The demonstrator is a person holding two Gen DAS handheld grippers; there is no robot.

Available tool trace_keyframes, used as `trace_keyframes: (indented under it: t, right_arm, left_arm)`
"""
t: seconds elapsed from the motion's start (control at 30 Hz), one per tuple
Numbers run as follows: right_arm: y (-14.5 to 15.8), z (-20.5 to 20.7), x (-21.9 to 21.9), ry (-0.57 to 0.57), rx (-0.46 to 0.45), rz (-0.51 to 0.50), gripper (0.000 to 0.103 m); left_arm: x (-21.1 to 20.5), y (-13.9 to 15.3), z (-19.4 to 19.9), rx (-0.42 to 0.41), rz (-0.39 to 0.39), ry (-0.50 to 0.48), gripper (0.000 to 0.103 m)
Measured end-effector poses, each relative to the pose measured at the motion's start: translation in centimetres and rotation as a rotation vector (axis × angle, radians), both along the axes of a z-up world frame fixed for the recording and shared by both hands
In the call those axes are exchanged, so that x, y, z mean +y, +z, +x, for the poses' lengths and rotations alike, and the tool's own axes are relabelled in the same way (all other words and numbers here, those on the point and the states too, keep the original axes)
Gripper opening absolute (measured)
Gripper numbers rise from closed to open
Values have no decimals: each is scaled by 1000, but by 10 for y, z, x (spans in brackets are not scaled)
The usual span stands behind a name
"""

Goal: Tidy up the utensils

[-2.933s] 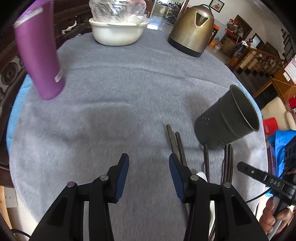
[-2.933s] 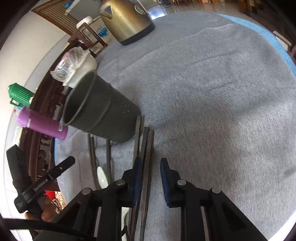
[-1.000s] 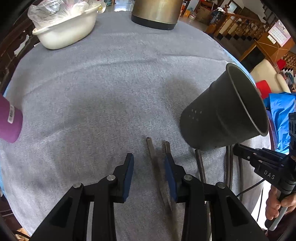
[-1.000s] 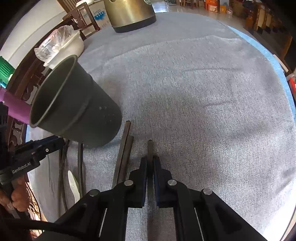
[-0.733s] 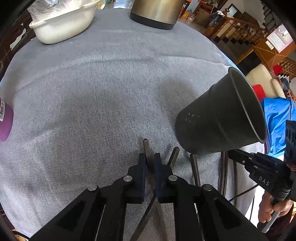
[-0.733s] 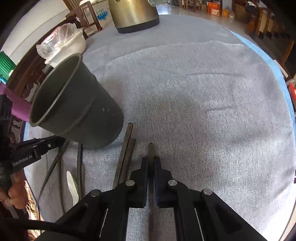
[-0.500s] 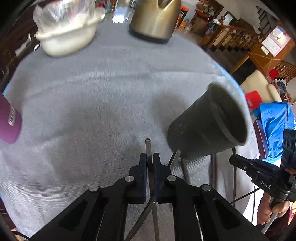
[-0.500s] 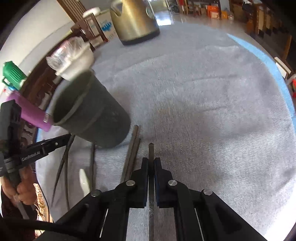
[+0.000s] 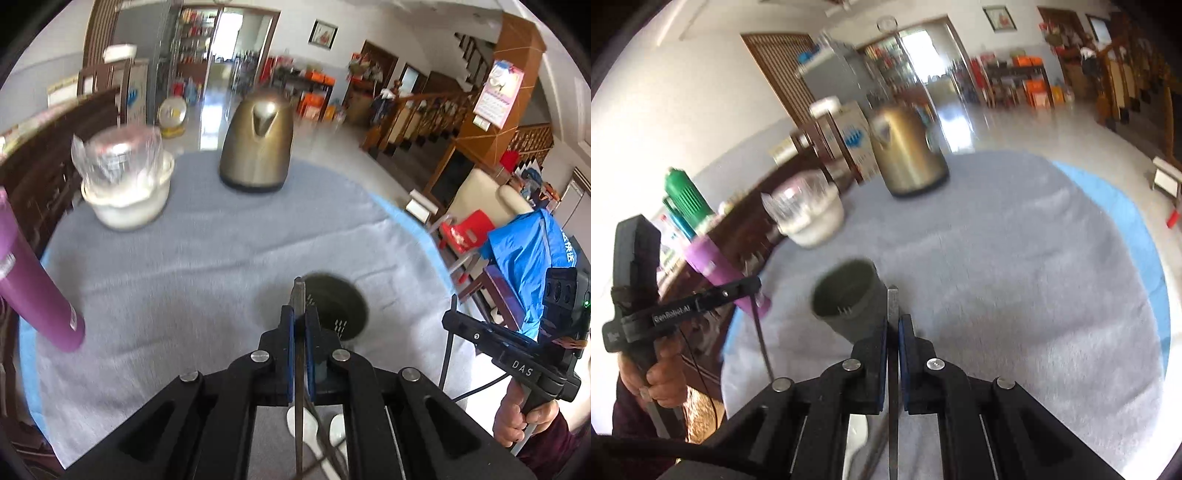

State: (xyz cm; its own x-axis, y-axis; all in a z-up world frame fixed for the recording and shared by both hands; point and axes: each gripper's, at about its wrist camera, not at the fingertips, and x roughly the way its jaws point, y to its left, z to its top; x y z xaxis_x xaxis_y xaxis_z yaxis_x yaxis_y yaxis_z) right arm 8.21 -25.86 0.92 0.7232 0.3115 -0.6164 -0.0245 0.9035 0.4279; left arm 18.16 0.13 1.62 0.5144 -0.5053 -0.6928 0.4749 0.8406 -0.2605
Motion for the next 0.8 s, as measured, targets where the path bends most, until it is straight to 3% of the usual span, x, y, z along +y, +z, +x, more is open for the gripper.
trace_keyframes:
  t: [0.5,0.8]
  right_arm:
    - [100,-8,0,-122,-381,118,6]
    - [125,9,10,-304,-581,105,6]
  left_arm:
    - [5,74,-16,-173,-138,51,5]
    - [17,117,-18,-325,-241,146,5]
